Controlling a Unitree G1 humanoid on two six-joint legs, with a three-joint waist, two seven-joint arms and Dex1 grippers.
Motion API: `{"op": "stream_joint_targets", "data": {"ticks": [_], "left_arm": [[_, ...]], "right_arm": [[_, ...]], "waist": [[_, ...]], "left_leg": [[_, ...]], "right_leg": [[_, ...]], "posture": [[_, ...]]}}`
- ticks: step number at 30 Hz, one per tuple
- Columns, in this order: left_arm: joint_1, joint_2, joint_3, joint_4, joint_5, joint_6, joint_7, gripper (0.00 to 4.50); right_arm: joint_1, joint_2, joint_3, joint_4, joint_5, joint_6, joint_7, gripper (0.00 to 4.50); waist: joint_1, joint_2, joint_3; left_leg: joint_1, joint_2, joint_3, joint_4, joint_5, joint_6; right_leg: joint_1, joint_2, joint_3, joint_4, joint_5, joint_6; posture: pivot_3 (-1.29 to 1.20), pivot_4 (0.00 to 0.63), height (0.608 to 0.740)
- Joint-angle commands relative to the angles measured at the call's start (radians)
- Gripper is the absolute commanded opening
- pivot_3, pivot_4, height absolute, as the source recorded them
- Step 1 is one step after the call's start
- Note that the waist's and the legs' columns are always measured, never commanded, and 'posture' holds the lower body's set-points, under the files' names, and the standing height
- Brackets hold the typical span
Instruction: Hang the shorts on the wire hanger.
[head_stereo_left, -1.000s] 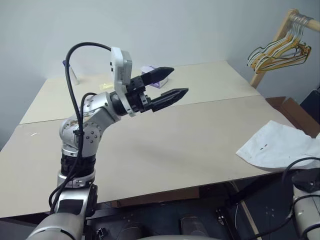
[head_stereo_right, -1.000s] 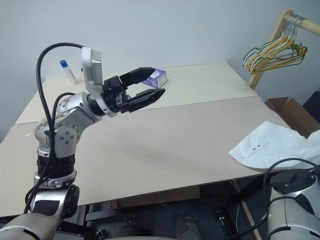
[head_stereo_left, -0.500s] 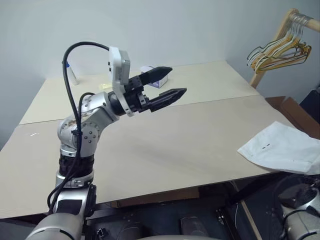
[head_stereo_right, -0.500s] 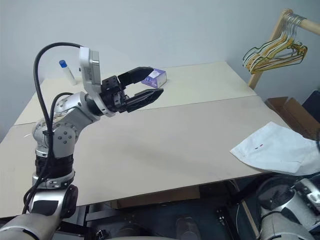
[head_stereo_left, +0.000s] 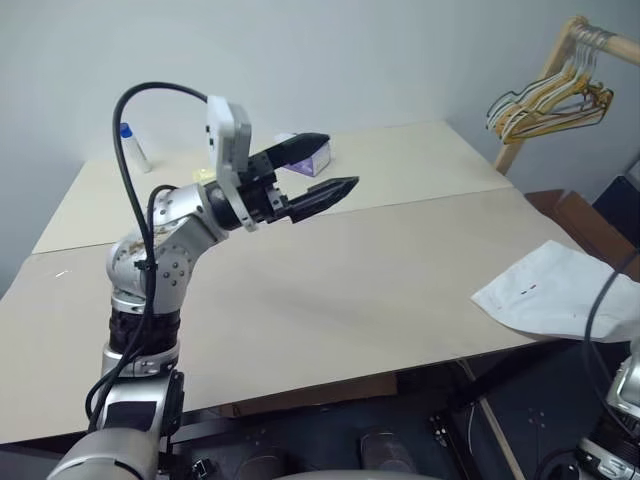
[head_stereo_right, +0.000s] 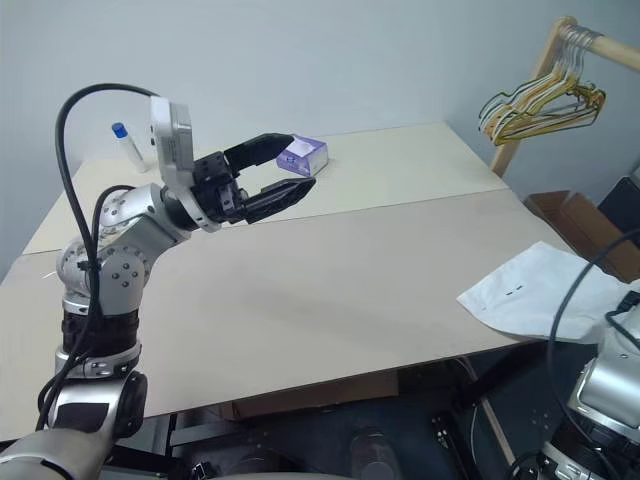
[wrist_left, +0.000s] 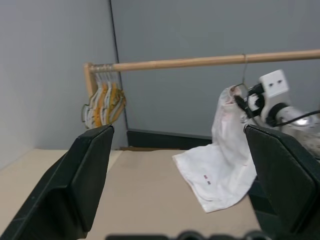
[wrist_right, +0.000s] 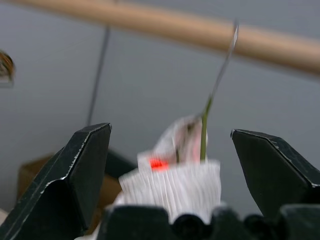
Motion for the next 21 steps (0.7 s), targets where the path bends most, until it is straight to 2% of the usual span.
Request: {"op": "stream_joint_targets", "data": {"ticks": [1,5,10,14,18,21], "left_arm": [[0.047,0.045,0.02,-0.008,0.039,-0.026,-0.002,4.5],[0.119,0.094,0.022,-0.049,0.048,-0.021,-0.02,4.5],[0.216,0.167,0.043,-0.116,0.042,-0.017,-0.054,4.5],[0.311,0.233,0.057,-0.17,0.068,-0.034,-0.066,4.5],[0.4,0.291,0.081,-0.208,0.065,-0.018,-0.081,4.5],[0.448,0.3,0.085,-0.219,0.088,-0.044,-0.068,4.5]], "right_arm": [[-0.013,-0.029,0.087,-0.147,0.152,-0.079,0.19,4.47],[-0.078,-0.091,0.184,-0.178,0.385,0.023,0.451,4.47],[-0.197,-0.191,0.351,-0.11,0.582,0.181,0.765,4.47],[-0.269,-0.254,0.511,-0.015,0.583,0.174,0.989,4.47],[-0.331,-0.239,0.62,0.097,0.533,0.115,1.092,4.47],[-0.35,-0.224,0.659,0.13,0.514,0.09,1.132,4.47]], "waist": [[-0.007,0.0,0.0],[-0.008,-0.002,0.001],[0.025,-0.007,0.004],[0.07,-0.009,0.006],[0.119,-0.013,0.009],[0.161,-0.015,0.011]], "left_leg": [[0.001,0.0,0.0,0.0,0.0,0.0],[0.002,0.002,0.0,0.0,0.0,0.0],[0.001,0.003,-0.001,0.0,0.0,0.0],[0.001,0.004,-0.001,-0.002,0.0,0.0],[0.001,0.004,-0.001,-0.002,0.0,0.0],[0.001,0.005,-0.001,-0.002,0.0,0.0]], "right_leg": [[0.0,0.001,0.0,0.0,0.0,0.0],[0.002,0.003,0.001,0.0,0.001,0.0],[0.001,0.003,0.0,-0.002,0.002,-0.001],[-0.001,0.003,-0.001,-0.002,0.002,-0.002],[-0.002,0.004,-0.001,-0.002,0.003,-0.003],[-0.003,0.003,-0.002,-0.002,0.003,-0.004]], "posture": [[-0.15,0.005,0.74],[-0.11,0.006,0.74],[-0.04,0.005,0.74],[0.02,0.008,0.74],[0.06,0.012,0.74],[0.08,0.014,0.74]]}}
